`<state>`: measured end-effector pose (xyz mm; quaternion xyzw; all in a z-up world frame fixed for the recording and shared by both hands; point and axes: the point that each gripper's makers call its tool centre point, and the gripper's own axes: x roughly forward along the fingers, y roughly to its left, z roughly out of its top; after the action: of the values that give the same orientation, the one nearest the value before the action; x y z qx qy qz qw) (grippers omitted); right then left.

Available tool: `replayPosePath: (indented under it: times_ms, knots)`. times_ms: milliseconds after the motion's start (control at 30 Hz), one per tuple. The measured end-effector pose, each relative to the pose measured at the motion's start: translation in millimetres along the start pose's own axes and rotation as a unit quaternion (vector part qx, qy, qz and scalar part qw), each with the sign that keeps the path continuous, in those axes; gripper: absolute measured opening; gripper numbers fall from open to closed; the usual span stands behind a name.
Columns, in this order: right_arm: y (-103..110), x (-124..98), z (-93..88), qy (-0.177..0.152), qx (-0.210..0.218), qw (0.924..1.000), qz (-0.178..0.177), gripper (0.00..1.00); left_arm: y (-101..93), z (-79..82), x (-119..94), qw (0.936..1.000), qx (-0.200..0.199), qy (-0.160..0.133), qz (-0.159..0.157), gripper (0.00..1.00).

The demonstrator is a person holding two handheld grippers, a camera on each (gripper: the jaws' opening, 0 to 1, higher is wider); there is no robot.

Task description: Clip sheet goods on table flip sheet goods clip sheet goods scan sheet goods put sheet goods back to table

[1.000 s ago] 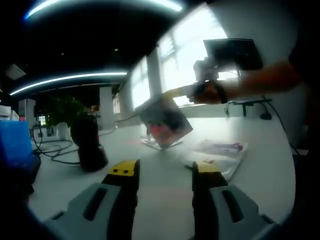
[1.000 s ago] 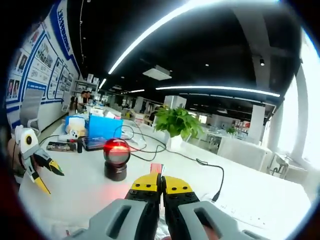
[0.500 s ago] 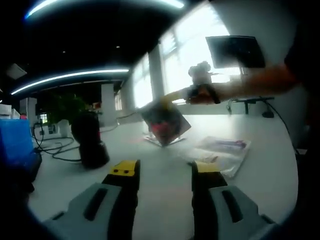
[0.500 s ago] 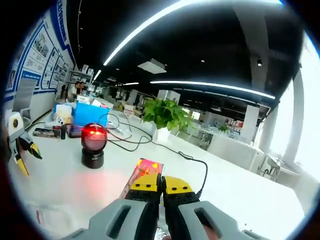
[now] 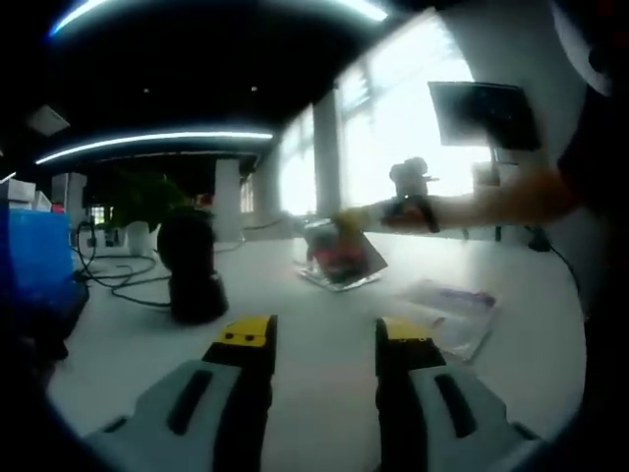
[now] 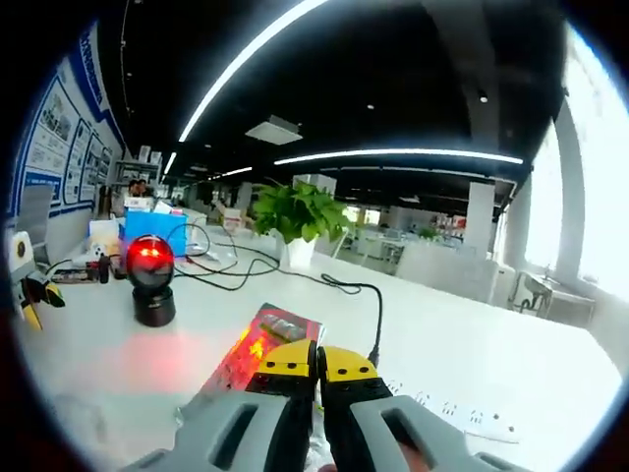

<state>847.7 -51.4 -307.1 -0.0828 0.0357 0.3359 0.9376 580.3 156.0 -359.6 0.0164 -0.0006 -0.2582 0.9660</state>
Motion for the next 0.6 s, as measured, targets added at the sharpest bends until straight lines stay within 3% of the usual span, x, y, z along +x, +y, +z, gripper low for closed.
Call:
replayPosePath:
  times_ms: [200,333,433,467,533,567,600]
  knots:
    - [-9.6,11.1,-8.7,0.003,0.016,0.9998,0.006,0.0,-4.1,-2.7,1.8,0.9996,-0.024,0.006,-0.017,0.35]
    - [-9.0,16.6,-22.2,0.032,0.016,0.9993,0.014,0.0,-6.1,-6.6,2.5,0.9995,-0.019,0.017,-0.02,0.36]
    - [-9.3,15.1,-31.7,0.059,-0.01,0.9982,0.007,0.0,-5.8,-9.6,4.7,0.9988,-0.03,0.027,-0.027,0.35]
    - [-4.8,10.9,-31.4,0.061,-0.001,0.9981,0.004,0.0,-1.9,-10.4,5.2,0.9988,-0.036,0.031,-0.014,0.34]
    - [-6.1,10.8,-32.8,0.066,0.018,0.9977,-0.001,0.0,0.5,-14.8,5.7,0.9986,-0.031,0.044,0.002,0.31]
    - [-7.1,10.8,-30.7,0.065,0.006,0.9979,-0.003,0.0,0.4,-17.4,5.7,0.9986,-0.002,0.052,0.002,0.31]
    - [-8.3,11.5,-28.5,0.062,-0.003,0.9981,-0.003,0.0,-9.6,-16.5,5.6,0.9987,0.005,0.048,-0.018,0.31]
